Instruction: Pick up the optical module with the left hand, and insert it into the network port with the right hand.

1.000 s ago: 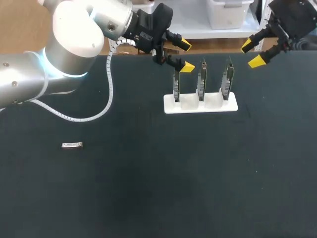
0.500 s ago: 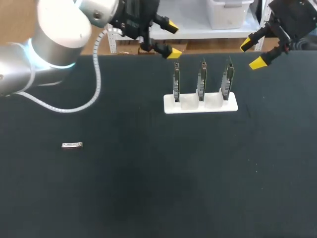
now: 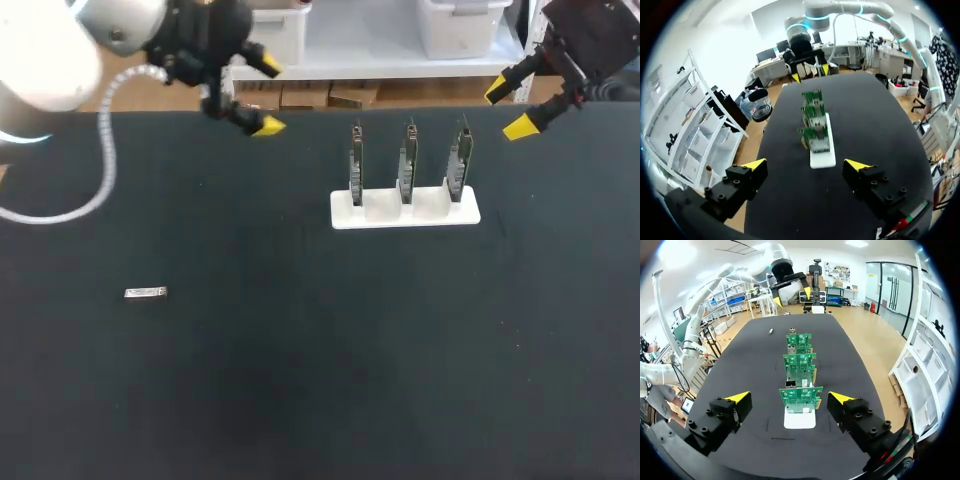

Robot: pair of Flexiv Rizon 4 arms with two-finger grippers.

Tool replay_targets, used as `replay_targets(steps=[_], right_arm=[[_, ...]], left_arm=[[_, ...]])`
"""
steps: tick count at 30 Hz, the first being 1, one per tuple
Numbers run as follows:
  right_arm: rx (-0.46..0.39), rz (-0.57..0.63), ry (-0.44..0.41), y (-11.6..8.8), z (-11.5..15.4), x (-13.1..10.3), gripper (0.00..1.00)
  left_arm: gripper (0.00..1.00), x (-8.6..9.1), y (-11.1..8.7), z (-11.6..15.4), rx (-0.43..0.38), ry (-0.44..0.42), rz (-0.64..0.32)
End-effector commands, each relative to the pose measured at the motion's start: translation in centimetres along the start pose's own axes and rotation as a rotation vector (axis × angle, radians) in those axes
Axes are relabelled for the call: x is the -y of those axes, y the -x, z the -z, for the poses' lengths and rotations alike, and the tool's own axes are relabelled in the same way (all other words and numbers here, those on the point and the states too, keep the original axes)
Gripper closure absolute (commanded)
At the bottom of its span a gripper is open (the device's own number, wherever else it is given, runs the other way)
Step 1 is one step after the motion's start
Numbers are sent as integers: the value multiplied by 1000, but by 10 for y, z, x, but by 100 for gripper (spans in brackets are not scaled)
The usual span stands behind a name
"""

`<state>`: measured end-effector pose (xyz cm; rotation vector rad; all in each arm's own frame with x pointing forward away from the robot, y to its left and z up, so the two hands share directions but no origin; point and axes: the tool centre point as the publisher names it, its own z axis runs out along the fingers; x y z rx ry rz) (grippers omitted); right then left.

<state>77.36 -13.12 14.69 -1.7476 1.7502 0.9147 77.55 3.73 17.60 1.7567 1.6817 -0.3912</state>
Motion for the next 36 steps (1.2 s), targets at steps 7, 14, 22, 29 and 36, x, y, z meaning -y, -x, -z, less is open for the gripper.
replay_targets(steps=[7, 14, 22, 29, 36], right_arm=[[1, 0, -2, 0, 0, -1, 0], [1, 0, -2, 0, 0, -1, 0], [1, 0, -2, 0, 0, -1, 0], [1, 0, -2, 0, 0, -1, 0], [1, 0, -2, 0, 0, -1, 0]], left_arm=[[0, 28, -49, 41, -95, 40, 104], [0, 28, -49, 41, -95, 40, 104], [0, 32, -30, 28, -86, 15, 33], [0, 34, -44, 30, -128, 26, -23], [0, 38, -98, 45, -239, 44, 71]])
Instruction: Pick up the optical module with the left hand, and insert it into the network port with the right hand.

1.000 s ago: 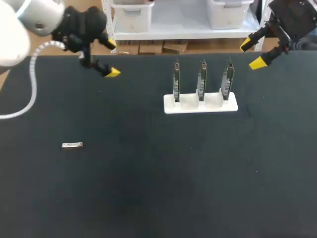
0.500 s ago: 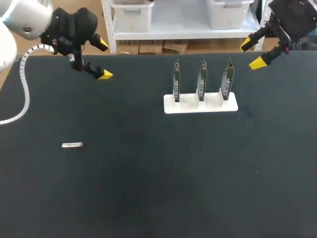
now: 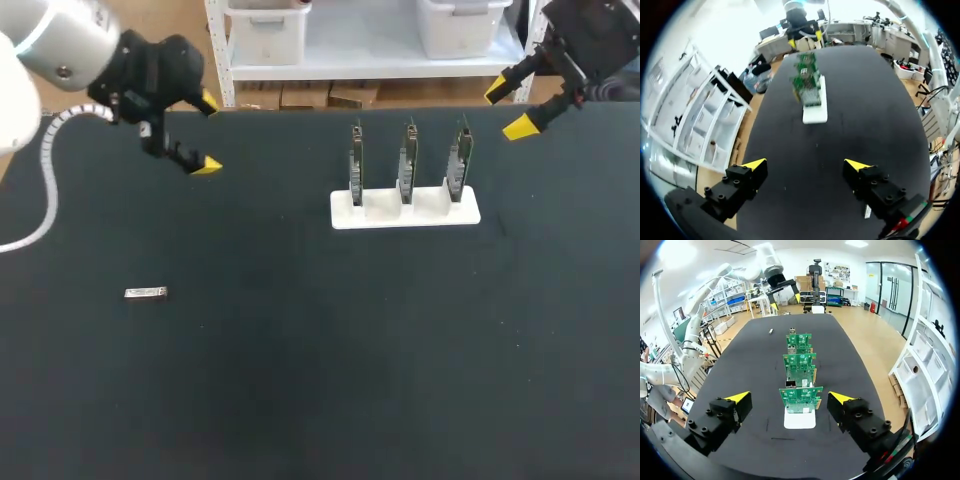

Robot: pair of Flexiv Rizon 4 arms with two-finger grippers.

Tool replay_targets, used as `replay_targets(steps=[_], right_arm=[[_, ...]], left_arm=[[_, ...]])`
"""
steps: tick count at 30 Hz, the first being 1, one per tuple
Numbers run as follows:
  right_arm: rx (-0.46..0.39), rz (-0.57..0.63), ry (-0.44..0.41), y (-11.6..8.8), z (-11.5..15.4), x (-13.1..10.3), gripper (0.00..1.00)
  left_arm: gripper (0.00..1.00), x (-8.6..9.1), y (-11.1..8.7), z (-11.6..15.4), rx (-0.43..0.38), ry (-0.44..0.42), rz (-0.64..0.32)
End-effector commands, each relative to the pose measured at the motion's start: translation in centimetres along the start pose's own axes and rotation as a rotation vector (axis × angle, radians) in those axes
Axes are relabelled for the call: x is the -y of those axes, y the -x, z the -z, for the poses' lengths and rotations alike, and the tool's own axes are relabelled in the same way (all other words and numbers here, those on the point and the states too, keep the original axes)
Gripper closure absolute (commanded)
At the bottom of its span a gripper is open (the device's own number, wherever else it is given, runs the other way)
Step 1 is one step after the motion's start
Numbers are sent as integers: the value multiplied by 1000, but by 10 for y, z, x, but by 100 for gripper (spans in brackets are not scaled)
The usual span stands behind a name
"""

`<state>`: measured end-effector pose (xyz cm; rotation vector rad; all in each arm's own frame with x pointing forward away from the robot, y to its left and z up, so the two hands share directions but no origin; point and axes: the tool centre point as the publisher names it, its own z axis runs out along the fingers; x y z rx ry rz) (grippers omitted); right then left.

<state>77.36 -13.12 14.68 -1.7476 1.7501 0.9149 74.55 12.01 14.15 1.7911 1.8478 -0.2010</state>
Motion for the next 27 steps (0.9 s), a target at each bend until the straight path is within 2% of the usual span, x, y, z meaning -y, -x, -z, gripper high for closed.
replay_targets(steps=[1, 8, 12, 17, 21, 27], right_arm=[[1, 0, -2, 0, 0, -1, 0], [1, 0, -2, 0, 0, -1, 0], [1, 0, -2, 0, 0, -1, 0], [1, 0, -2, 0, 0, -1, 0], [1, 0, -2, 0, 0, -1, 0], [1, 0, -2, 0, 0, -1, 0]], left_arm=[[0, 4, -26, 9, -51, 7, 39], [0, 19, -75, 15, -130, -27, -7], [0, 27, -93, 21, -191, -42, -55], [0, 33, -112, 24, -237, -68, -37], [0, 40, -121, 26, -254, -77, -23], [0, 41, -118, 27, -233, -73, -18]])
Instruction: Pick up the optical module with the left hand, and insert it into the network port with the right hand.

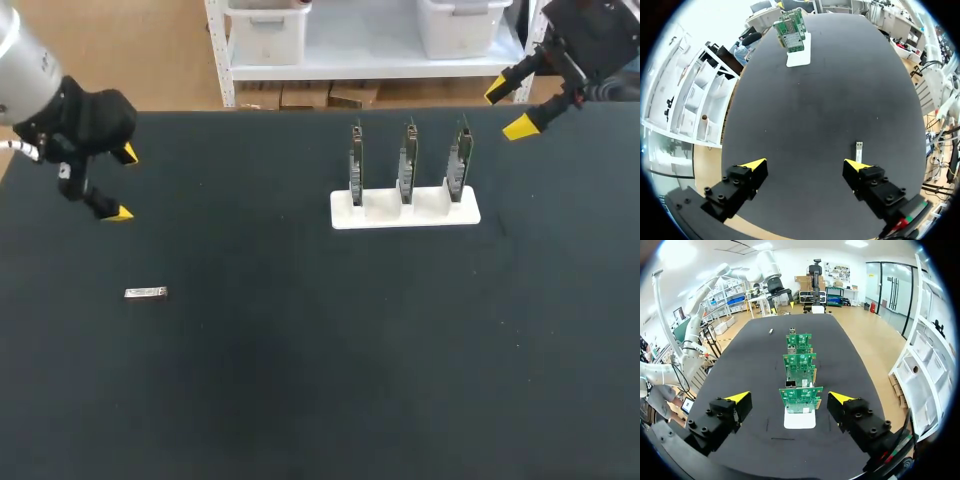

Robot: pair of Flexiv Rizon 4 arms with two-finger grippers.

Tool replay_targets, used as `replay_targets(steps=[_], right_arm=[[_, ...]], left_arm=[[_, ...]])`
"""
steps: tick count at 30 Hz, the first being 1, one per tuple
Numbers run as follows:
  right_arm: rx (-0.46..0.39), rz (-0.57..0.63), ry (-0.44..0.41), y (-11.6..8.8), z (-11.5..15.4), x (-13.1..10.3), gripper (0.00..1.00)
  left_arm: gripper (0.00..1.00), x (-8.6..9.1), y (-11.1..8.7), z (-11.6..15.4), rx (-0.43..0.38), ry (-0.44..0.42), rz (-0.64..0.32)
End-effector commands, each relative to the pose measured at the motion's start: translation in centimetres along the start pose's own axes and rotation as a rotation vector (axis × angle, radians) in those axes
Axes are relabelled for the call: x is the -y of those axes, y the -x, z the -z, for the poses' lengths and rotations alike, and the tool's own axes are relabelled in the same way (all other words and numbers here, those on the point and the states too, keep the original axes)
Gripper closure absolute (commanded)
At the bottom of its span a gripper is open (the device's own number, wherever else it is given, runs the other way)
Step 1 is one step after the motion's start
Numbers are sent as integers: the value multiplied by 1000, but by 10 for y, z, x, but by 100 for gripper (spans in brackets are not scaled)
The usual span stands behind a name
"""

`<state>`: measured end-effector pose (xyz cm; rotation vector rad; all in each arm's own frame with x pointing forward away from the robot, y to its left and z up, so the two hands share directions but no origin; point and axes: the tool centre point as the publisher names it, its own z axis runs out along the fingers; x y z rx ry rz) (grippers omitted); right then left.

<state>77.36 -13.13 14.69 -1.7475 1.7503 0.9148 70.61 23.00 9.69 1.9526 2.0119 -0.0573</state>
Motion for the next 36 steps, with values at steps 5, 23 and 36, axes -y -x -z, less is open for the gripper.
replay_targets(steps=[5, 23, 36], right_arm=[[1, 0, -2, 0, 0, -1, 0], [1, 0, -2, 0, 0, -1, 0], [1, 0, -2, 0, 0, -1, 0]], left_arm=[[0, 3, -2, 1, 4, 5, -2], [0, 42, -40, -5, -139, -43, 51], [0, 75, -60, -24, -108, -132, 45]])
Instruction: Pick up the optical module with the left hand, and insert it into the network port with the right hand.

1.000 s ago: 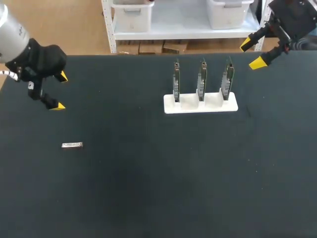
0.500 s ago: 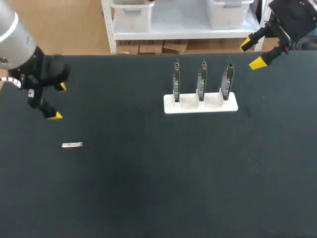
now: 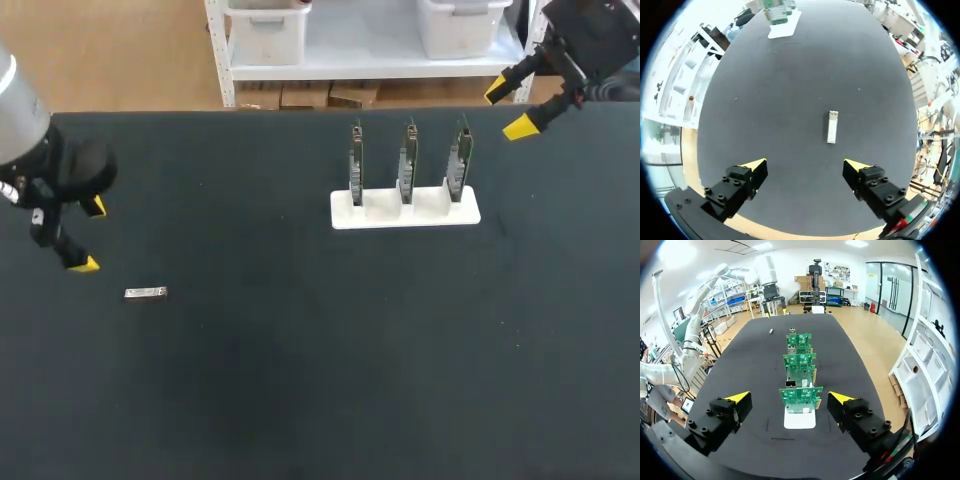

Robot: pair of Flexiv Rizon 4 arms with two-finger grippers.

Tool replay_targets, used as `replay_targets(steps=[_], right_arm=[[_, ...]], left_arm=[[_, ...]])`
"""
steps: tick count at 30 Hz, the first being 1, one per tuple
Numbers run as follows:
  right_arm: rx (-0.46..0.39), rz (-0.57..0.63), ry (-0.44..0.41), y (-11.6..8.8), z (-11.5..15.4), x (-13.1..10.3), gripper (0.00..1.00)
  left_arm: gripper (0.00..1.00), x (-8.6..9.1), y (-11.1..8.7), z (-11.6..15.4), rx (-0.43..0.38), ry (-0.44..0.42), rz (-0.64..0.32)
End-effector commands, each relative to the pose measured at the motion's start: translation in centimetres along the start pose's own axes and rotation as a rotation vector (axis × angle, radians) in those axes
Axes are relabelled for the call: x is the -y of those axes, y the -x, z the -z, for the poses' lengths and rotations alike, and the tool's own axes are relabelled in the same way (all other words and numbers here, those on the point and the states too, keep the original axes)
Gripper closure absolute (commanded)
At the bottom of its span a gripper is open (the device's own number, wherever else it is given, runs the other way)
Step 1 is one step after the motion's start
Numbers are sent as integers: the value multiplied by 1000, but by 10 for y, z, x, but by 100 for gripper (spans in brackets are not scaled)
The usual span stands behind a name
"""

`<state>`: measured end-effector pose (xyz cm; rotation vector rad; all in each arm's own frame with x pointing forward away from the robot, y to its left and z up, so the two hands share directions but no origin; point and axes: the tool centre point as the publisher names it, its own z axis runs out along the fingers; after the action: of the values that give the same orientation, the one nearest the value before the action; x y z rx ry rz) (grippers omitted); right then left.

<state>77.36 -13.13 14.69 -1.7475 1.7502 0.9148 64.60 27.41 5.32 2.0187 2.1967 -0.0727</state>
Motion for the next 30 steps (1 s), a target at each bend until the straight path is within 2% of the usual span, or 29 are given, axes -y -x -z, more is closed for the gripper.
replay_targets(steps=[1, 8, 16, 26, 30], right_arm=[[1, 0, -2, 0, 0, -1, 0], [1, 0, -2, 0, 0, -1, 0], [1, 0, -2, 0, 0, -1, 0], [1, 0, -2, 0, 0, -1, 0], [1, 0, -2, 0, 0, -1, 0]], left_arm=[[0, 12, -6, -12, 16, -14, -24], [0, 29, -6, -27, -47, -36, -34], [0, 36, -2, -35, -49, -45, -39], [0, 45, 2, -33, 12, -11, 36], [0, 52, 7, -33, 58, 8, 18]])
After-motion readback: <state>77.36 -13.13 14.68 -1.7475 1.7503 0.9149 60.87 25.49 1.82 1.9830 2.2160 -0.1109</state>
